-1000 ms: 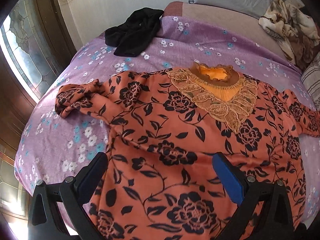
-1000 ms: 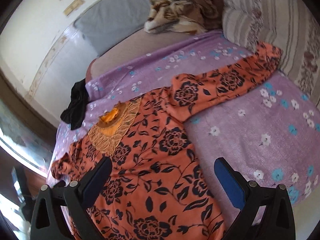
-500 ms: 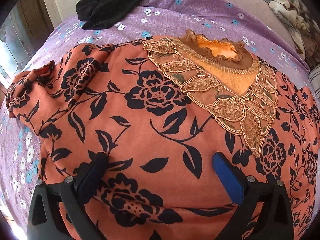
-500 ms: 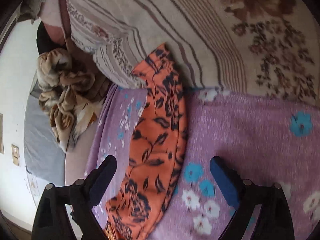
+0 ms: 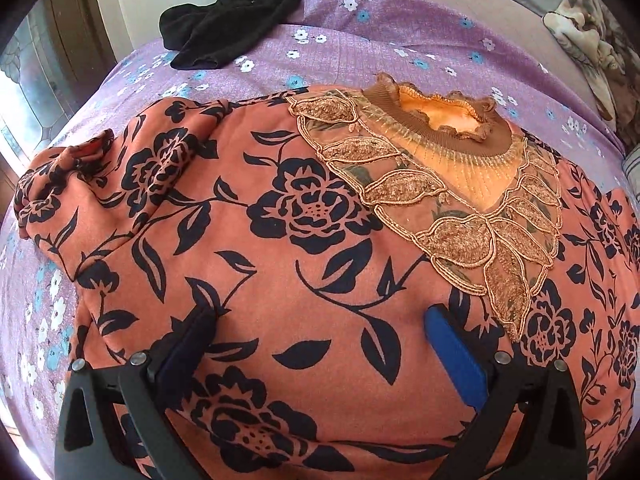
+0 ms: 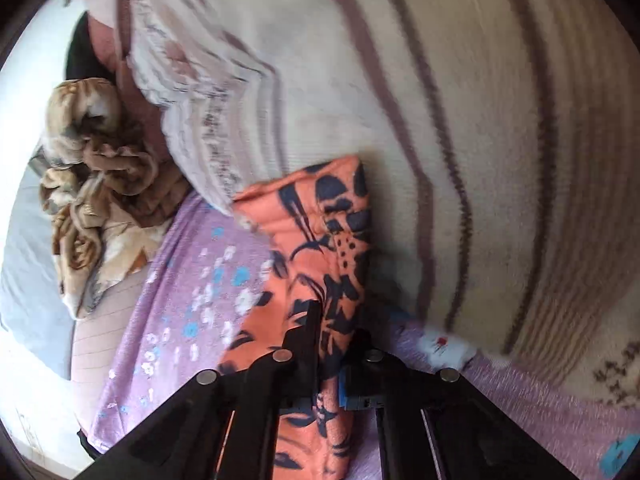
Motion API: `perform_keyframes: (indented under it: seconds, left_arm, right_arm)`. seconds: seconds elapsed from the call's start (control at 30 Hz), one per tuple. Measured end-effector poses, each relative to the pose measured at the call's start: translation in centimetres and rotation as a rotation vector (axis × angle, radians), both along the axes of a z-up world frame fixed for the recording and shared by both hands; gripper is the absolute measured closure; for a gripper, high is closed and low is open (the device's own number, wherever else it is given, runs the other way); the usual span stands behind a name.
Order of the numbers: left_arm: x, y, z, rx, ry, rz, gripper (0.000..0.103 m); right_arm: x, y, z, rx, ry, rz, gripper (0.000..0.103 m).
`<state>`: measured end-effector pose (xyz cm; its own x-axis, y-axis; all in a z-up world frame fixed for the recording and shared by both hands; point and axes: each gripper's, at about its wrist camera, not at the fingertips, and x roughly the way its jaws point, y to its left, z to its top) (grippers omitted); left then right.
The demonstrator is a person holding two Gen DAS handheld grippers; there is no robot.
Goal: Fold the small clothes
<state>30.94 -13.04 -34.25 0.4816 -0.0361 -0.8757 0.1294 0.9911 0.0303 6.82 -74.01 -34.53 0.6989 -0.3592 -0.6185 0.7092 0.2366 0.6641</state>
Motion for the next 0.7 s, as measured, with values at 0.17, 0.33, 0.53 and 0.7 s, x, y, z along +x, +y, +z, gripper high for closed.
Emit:
perform_keyframes:
  seconds: [0.17,0.33,0.53,0.7]
  left_arm:
    - [1.5,1.9,1.4,-0.006,0.023,0.041,0.000]
    - [2.8,6.3,3.9,0.021,-0.029,0.172,0.000]
    - [4.4,13.0,6.2,0.032,-0.068,0.358,0.000]
    - [4.4,17.0,7.8,0.028,-0.109,0.479,0.000]
  right_arm:
    - [0.8,5.1,5.0,-0.051,-0.167,0.137,0.098]
    - [5.6,14.4,10.7,-0.063,-0.297,0.377,0.098]
    - [13.0,29.3,12.0,-0.001,-0.360,0.671,0.098]
    - [18.1,41.4,7.9,0.094,-0.321,0.850,0.097]
